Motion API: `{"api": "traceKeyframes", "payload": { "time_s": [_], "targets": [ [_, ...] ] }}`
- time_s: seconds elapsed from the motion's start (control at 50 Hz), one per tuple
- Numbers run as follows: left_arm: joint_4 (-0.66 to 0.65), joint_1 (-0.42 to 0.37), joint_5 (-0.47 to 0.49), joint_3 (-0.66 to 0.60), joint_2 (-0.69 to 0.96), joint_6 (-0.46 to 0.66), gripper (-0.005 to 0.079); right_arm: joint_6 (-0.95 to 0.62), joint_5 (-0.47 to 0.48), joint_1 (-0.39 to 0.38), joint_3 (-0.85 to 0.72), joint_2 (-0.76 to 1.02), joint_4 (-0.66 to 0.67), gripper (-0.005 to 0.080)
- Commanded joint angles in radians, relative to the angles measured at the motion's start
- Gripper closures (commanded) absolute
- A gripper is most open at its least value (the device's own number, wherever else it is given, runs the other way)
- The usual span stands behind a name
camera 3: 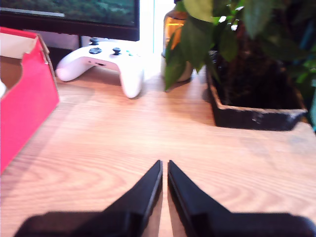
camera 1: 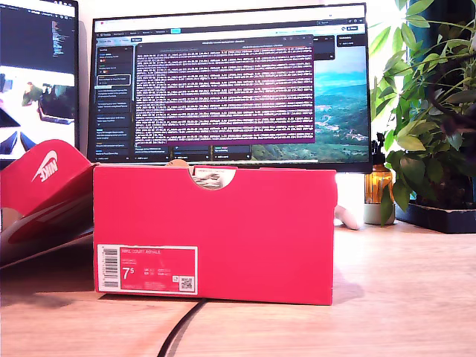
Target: Pack the white shoes by picking the first shoe and placing it inside the red shoebox, left side, then picking and rotating the second shoe and placing it in the shoebox
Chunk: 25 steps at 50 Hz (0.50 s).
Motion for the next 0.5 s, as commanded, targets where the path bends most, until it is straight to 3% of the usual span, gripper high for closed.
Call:
{"api": "traceKeyframes", "payload": {
  "time_s": [0.0, 0.26, 0.48],
  "targets": [
    [0.029, 0.000, -0.002, -0.022, -0.004, 0.001, 0.0761, 0.008, 0.006, -0.005, -0.048, -0.012, 0.036, 0.0765],
    [0.112, 0.004, -0.097, -0.130, -0.069, 0.017, 0.0761, -0.010, 0.043, -0.010, -0.208, -0.041, 0.178, 0.0765],
    [0.074, 0.004, -0.150, -0.176, -0.165, 0.025, 0.0761, -0.008, 0.055, -0.010, -0.302, -0.105, 0.217, 0.0765]
  ]
}}
